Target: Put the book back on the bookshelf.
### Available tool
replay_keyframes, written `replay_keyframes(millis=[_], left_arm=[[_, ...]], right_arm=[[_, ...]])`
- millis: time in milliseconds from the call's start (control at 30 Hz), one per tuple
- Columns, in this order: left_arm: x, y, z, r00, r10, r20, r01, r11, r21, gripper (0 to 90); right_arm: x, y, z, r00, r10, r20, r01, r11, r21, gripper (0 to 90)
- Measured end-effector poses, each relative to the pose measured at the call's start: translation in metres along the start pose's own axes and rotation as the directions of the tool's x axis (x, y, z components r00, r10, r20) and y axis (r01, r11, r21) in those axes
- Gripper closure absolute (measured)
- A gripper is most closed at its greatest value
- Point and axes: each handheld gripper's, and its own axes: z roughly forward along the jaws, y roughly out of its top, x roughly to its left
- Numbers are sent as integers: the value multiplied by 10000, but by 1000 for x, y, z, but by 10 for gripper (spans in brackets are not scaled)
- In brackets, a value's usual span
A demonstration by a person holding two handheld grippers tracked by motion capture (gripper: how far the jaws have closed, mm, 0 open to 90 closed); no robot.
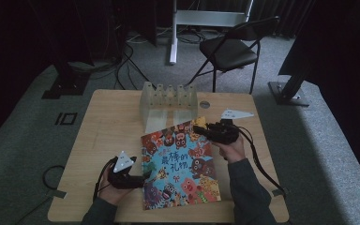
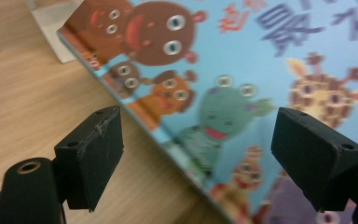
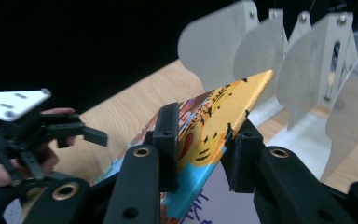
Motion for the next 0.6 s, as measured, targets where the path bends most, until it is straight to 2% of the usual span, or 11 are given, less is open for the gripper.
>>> replay_keyframes(millis=[167,267,467,533,600], left_arm=[[7,6,2,9999,-163,35,163,9998,-75,169],[9,9,3,10000,-51,-74,50,10000,-80,169],[18,17,3,9992,-217,323,226,9993,-282,168],[19,20,5,9996,-131,262,138,9995,-272,154],[23,22,7,9988,-195,452,210,9993,-324,152]], right_arm=[[10,9,-11,9996,-279,-105,275,9988,-395,739],[16,13,-17,9993,-338,-153,327,9970,-702,757],[24,20,-28,9981,-597,-159,576,9922,-1108,767],[24,22,-31,9979,-529,-382,478,9912,-1234,770],[25,23,-33,9972,-440,-607,352,9897,-1388,772]])
